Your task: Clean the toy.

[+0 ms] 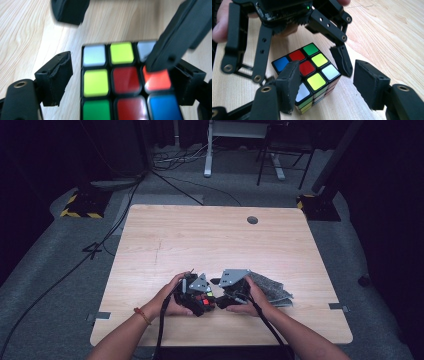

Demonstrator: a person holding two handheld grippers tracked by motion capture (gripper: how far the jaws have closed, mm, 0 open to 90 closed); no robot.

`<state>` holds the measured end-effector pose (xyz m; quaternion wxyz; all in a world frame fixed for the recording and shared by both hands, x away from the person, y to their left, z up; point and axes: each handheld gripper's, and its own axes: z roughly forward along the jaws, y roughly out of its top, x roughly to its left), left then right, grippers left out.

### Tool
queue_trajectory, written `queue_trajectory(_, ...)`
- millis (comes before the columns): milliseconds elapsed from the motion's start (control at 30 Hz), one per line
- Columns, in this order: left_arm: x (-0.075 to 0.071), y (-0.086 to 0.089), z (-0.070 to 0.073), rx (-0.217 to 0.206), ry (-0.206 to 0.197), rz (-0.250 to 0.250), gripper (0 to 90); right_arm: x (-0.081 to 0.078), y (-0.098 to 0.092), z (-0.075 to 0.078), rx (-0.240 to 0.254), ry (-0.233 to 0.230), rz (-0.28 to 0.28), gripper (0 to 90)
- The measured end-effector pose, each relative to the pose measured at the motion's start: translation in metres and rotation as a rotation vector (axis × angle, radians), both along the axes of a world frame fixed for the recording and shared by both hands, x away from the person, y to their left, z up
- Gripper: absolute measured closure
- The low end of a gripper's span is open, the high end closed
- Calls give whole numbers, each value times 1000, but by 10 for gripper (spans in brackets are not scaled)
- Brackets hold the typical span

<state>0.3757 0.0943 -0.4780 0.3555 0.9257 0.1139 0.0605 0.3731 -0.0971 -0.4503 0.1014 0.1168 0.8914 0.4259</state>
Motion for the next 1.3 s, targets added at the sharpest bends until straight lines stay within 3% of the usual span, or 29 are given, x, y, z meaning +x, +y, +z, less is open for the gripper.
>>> queue_trajectory(200, -7, 18, 0, 39, 15, 35, 160, 0, -9, 4, -7, -6, -13, 380)
queue_trajectory(400, -17, 34, -3, 56, 38, 40, 162, -3, -29, 4, -24, -12, -29, 370)
queue_trajectory(533, -18, 31, -3, 49, 25, 56, 167, -5, -55, 6, -40, -25, -64, 362)
queue_trajectory(667, -15, 23, -4, 41, 30, 61, 166, -2, -88, 5, -61, -3, -126, 361)
queue_trajectory(900, -13, 11, -5, 72, 15, 59, 244, 3, -136, -5, -132, 6, -235, 404)
queue_trajectory(967, -13, 11, -6, 67, 22, 56, 262, 7, -145, -11, -164, 41, -251, 399)
queue_trajectory(1100, -12, 10, -6, 72, 22, 52, 283, 11, -157, -23, -173, 97, -267, 392)
queue_trajectory(1300, -8, 2, -6, 65, 33, 31, 298, 14, -167, -29, -144, 175, -238, 608)
